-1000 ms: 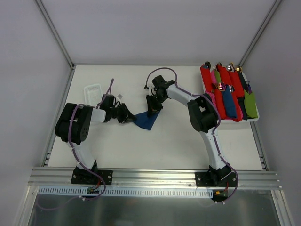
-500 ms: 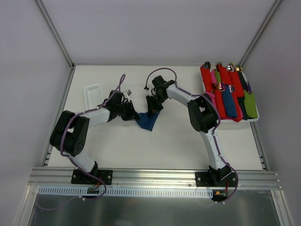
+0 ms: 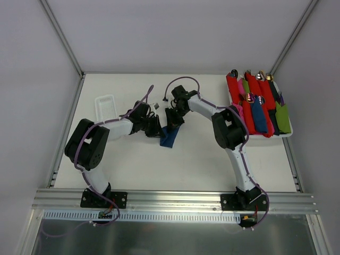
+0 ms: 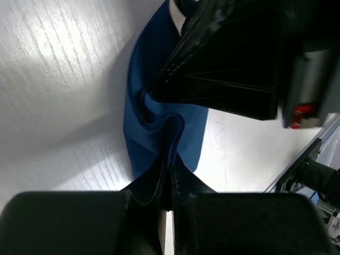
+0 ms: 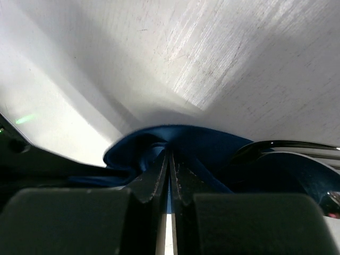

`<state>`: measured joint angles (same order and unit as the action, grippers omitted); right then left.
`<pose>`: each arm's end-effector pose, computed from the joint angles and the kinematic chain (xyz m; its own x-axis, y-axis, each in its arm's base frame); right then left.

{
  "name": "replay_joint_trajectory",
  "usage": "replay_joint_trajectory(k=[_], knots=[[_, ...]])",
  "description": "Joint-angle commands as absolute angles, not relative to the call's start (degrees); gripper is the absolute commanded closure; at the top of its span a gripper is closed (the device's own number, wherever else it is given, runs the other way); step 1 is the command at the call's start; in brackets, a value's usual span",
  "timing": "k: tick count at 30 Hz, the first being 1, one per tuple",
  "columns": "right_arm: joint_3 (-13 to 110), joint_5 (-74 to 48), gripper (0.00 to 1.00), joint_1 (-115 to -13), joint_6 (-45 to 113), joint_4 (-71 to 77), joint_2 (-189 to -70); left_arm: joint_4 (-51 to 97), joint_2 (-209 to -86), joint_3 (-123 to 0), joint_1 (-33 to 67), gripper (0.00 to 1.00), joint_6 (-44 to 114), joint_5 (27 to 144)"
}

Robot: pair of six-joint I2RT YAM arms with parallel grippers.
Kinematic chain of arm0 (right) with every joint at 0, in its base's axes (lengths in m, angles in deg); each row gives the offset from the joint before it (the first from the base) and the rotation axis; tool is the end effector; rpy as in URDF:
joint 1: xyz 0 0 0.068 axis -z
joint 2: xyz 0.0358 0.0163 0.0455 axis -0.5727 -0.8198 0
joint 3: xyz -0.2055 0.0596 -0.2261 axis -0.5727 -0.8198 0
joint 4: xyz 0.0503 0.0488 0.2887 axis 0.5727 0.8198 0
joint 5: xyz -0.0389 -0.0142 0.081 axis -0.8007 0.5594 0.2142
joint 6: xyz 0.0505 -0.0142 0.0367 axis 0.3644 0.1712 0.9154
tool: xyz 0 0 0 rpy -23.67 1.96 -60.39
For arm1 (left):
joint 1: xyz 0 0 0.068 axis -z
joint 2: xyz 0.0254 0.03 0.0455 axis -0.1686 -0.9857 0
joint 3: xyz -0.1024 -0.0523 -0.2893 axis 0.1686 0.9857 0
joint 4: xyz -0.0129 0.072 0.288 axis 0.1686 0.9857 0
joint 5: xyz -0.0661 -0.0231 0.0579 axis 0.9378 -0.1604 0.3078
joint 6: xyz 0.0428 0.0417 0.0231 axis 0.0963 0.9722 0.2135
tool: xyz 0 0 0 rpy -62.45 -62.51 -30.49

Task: Place the utensils on the paper napkin and roll it up

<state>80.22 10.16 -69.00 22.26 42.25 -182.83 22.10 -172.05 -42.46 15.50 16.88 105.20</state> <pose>0.4478 0.3331 0.1457 -0.7045 -0.5672 -0.4265 -0.7097 0.5553 0.4336 0.3464 -0.1890 0.1669 -0.8839 -0.0709 -0.4623 0.2795 0.7124 -0.6437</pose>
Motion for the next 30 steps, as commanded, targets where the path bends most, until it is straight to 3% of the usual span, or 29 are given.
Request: replay_joint_trajectory(k=[1, 11, 18, 30], knots=[[81.0, 7.1, 0.94, -69.4, 21.0, 44.8, -183.4, 26.2, -174.5, -44.6, 16.3, 1.00, 17.3, 103.8], [82.3, 11.8, 0.93, -66.8, 22.2, 44.4, -180.7, 34.1, -180.2, -47.7, 16.4, 1.00, 16.9, 99.4], [82.3, 22.4, 0.84, -62.1, 24.2, 41.4, -175.8, 37.6, -183.5, -49.1, 16.3, 1.00, 15.8, 98.0], [67.6, 32.7, 0.82, -59.4, 40.1, 24.8, -172.9, 38.5, -183.0, -49.8, 16.3, 1.00, 16.1, 97.2]])
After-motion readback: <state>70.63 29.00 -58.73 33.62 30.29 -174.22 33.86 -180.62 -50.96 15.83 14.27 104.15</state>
